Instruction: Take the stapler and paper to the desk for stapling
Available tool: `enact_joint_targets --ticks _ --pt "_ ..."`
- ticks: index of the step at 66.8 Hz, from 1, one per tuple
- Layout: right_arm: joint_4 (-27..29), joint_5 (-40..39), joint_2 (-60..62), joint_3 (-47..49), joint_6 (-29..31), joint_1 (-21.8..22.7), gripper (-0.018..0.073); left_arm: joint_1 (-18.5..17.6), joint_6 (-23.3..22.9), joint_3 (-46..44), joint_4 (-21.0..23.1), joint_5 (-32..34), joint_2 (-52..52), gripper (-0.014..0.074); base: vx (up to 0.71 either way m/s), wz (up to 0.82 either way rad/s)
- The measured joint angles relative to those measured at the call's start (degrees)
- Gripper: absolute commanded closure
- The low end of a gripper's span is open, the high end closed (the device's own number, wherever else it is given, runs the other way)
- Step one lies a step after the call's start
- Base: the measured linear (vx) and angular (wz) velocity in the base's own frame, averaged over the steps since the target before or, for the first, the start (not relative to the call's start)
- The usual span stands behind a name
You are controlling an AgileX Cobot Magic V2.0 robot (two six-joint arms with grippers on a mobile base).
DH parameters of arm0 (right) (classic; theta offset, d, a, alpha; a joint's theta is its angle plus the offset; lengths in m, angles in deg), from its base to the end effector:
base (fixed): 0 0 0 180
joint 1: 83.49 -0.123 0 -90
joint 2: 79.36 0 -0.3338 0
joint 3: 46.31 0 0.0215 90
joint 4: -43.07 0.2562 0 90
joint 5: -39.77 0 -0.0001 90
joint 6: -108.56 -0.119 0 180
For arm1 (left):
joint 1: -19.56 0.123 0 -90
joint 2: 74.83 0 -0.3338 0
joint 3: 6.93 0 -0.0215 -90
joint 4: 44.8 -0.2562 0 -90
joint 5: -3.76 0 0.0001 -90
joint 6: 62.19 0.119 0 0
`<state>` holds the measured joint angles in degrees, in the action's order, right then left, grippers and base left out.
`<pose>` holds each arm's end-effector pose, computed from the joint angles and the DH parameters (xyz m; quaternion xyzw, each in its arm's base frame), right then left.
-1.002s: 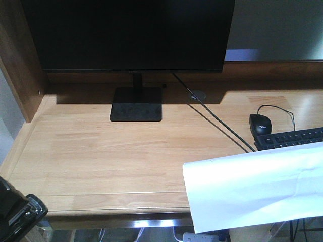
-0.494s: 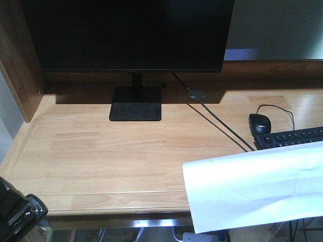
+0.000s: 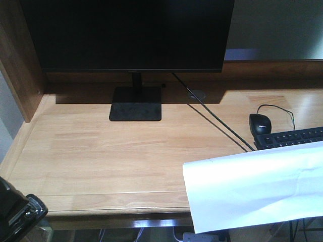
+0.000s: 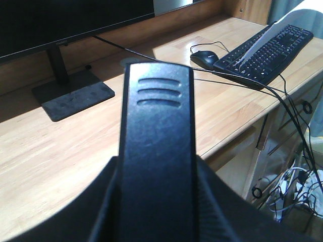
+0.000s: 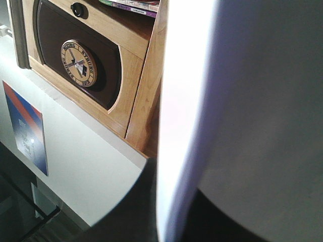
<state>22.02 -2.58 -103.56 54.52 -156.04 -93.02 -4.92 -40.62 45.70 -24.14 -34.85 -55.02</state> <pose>0.0472 0.0371 0.2739 0.1657 0.5022 0.5835 0.6164 0.0194 -0.0377 0.2956 0.2692 0.7668 -0.1856 0.5523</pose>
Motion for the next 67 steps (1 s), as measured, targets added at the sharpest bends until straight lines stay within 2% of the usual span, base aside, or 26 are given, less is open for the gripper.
enact_joint_targets --ticks 49,67 --pt "0.0 0.0 0.0 0.0 0.0 0.0 0.0564 0.0 0.0 0.0 0.0 0.2 0.0 0.0603 0.0 0.0" --pt "0.0 0.0 0.0 0.0 0.0 0.0 0.0564 0.0 0.0 -0.7 0.4 7.4 2.6 0.0603 0.0 0.0"
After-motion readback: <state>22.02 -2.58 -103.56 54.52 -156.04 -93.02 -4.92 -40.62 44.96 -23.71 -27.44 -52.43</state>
